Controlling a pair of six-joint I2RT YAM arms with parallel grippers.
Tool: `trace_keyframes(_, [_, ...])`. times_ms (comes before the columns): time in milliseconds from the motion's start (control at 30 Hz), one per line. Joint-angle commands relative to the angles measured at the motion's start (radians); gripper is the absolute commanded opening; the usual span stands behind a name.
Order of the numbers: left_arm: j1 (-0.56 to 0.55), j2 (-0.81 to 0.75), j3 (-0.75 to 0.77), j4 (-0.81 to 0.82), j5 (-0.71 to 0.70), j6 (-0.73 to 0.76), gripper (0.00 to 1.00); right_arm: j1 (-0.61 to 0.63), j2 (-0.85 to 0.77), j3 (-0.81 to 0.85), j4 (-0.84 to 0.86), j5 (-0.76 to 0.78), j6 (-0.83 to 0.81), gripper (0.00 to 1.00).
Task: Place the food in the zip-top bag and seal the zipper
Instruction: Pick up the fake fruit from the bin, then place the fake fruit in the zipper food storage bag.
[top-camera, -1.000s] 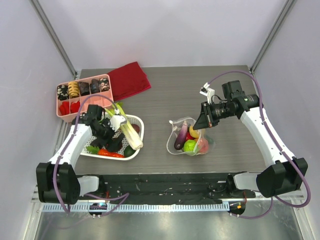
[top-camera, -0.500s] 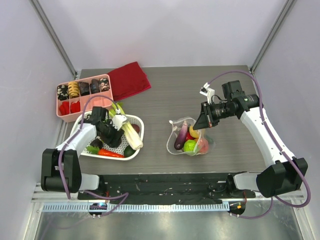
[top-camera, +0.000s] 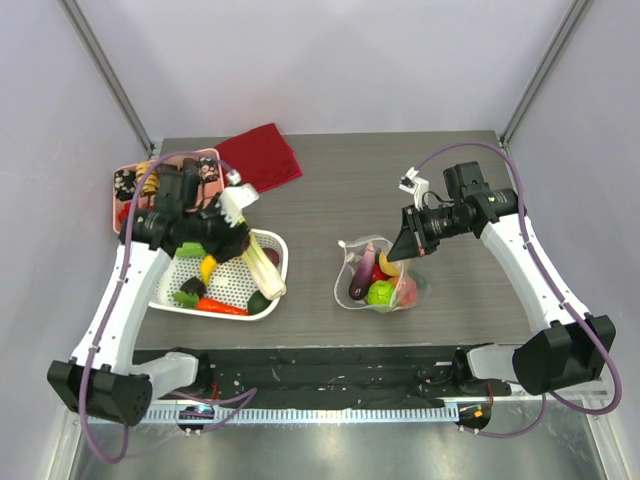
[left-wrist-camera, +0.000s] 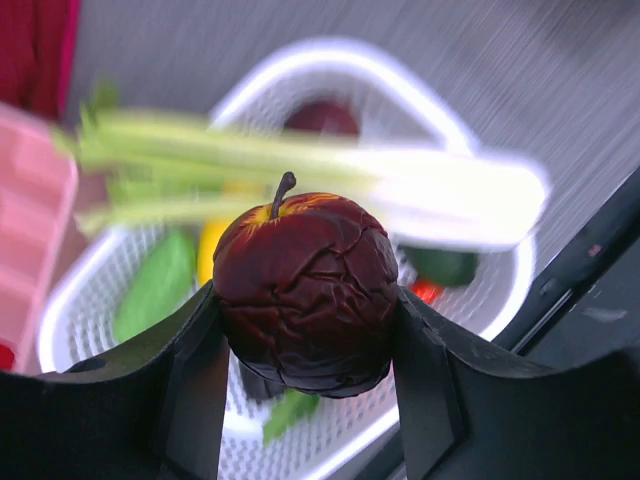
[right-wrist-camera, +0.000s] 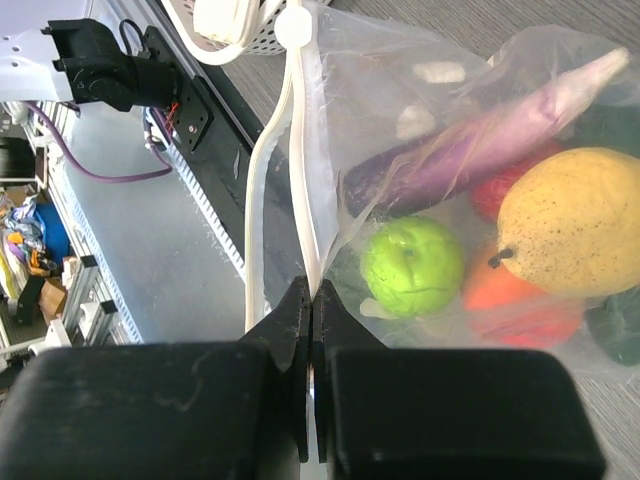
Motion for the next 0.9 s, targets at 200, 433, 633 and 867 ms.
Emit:
trace_keyframes(200, [-0.618,0.269,0.289,0.330,0.074,-0.333,0.17,0.000,0.012,0.076,-0.031,0.034,-0.032,0.01])
trace_keyframes(433, [-0.804,0.502,0.373,0.525,-0.014,-0.442,0.28,-0.031,0.027,0.073,-0.034,-0.005,-0.024,0.01])
trace_keyframes(633, [-0.761,0.556,0.430,0.527,-0.138,-0.471,0.74,-0.031,0.023,0.072,-0.042,-0.013,-0.029,0.01])
trace_keyframes(867, [-0.646,0.282,0.271,0.534,-0.051,-0.517,1.00,-0.032,0.023,0.069,-0.051,-0.027,-0.040,0.01])
